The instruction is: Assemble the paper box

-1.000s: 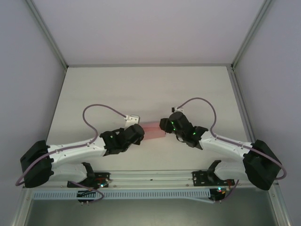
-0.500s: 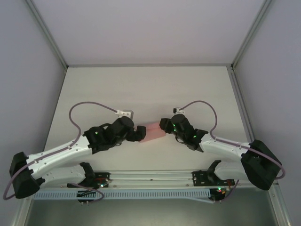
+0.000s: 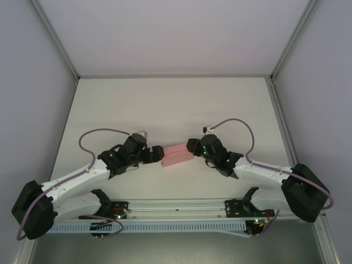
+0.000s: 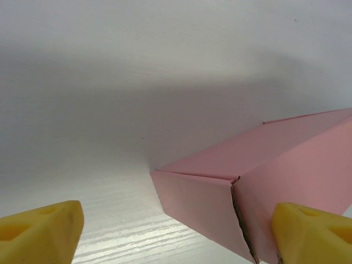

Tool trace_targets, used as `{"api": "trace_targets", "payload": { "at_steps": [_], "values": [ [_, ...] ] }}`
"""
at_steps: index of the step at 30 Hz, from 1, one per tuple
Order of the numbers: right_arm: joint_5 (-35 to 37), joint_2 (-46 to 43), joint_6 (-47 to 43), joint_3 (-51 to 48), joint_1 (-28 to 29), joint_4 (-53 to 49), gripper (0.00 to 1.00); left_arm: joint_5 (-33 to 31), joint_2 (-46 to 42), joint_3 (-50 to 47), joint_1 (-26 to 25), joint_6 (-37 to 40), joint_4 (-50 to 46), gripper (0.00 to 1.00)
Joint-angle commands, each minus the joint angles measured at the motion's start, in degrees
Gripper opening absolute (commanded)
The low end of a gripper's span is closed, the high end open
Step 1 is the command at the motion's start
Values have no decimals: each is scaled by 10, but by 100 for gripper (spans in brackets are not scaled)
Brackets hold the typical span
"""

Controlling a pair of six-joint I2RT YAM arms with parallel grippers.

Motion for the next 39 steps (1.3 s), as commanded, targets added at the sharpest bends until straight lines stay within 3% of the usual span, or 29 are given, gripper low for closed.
{"api": "trace_targets", "payload": {
  "at_steps": [1,4,6,9,11,13,18,24,26,28,31,33,34,35,36,37,38,39],
  "values": [
    [-16,21,-11,-51,6,-76,41,35,10,-43,0,4,14,82],
    [-34,39,-25,-79,2,-21,39,46,8,-79,1,9,42,72],
    [-39,54,-41,-87,2,0,32,48,3,-109,0,14,71,57],
    [-46,60,-60,-112,0,52,28,66,-7,-150,0,7,127,47],
    [-55,68,-79,-132,-1,93,27,73,-15,-166,-2,9,148,24],
    [-72,75,-104,-140,-4,118,22,68,-23,-182,-4,8,159,10],
    [-101,88,-133,-164,-5,180,3,53,-39,-202,-4,5,168,0],
    [-92,91,-130,-160,-5,179,2,46,-43,-201,-7,9,171,0],
    [-93,79,-124,-143,-5,151,7,40,-41,-181,-8,19,154,0],
    [-89,59,-118,-117,-4,108,17,28,-42,-150,-9,27,124,9],
    [-45,23,-89,-38,-5,-29,30,9,-43,-78,-9,61,69,36],
    [-21,0,-93,8,-4,-86,33,-15,-40,-18,-8,86,25,41],
    [-12,-10,-92,25,-5,-101,36,-37,-36,17,-7,90,-5,52],
    [-11,-18,-102,43,-7,-113,43,-55,-30,46,-7,94,-28,65],
    [-13,-22,-116,63,-10,-128,56,-66,-22,73,-5,100,-47,70],
    [-15,-23,-136,87,-12,-149,70,-76,-13,103,0,103,-66,82],
    [-23,-22,-166,111,-16,-165,77,-82,-2,128,7,105,-83,98],
    [-30,-18,-202,132,-19,-183,84,-83,9,152,15,113,-97,100]
  ]
}}
